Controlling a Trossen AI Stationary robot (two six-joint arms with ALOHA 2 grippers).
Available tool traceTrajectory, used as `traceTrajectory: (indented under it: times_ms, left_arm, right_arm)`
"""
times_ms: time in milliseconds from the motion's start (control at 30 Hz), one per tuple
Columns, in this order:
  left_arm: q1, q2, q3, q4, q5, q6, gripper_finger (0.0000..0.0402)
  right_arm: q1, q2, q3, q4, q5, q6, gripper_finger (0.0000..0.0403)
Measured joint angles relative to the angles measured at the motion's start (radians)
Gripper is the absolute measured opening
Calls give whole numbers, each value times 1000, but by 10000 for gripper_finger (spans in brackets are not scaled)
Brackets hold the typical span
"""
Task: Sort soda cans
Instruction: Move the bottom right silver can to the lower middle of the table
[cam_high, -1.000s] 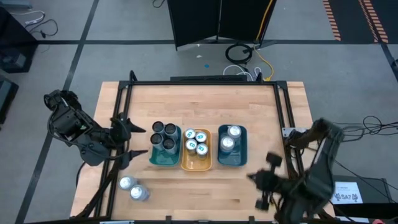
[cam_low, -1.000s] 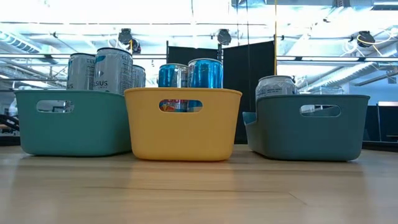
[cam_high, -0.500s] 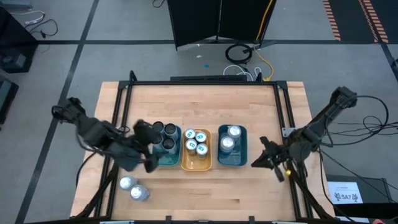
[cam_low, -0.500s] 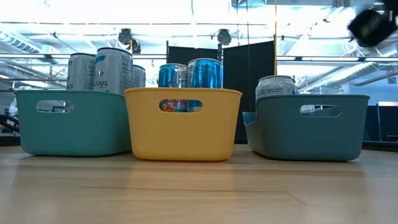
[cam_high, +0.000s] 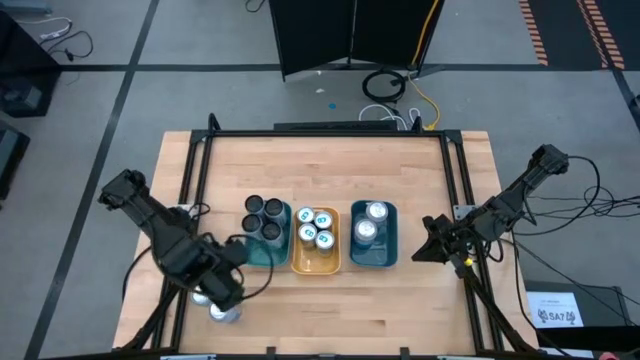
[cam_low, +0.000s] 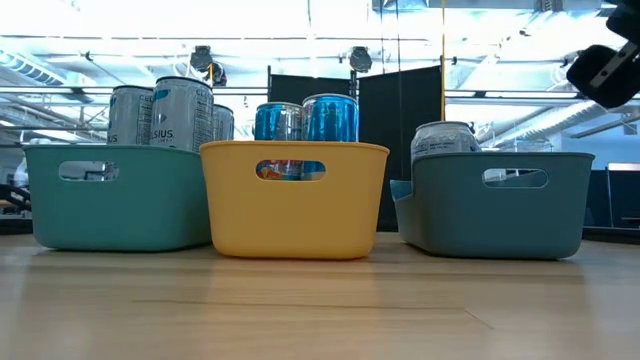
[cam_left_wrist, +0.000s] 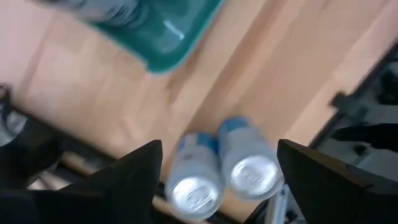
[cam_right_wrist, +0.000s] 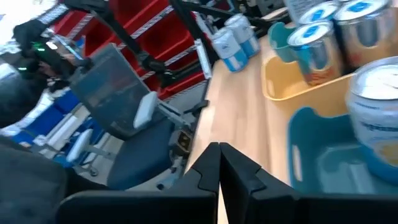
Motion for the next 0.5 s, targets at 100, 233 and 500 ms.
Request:
traceTrajectory:
  times_ms: [100,233,500]
  left_arm:
    - [-50,-2,0,-12,-1,-16,325]
    - [-112,-7,0,-15,-2,-11,325]
    - [-206,-5,0,-10,-76,-41,325]
  right_arm:
    - [0,12,0,31,-29,7,0]
    - [0,40,0,68,-28,45,0]
    - [0,141,0,181,-11,120,0]
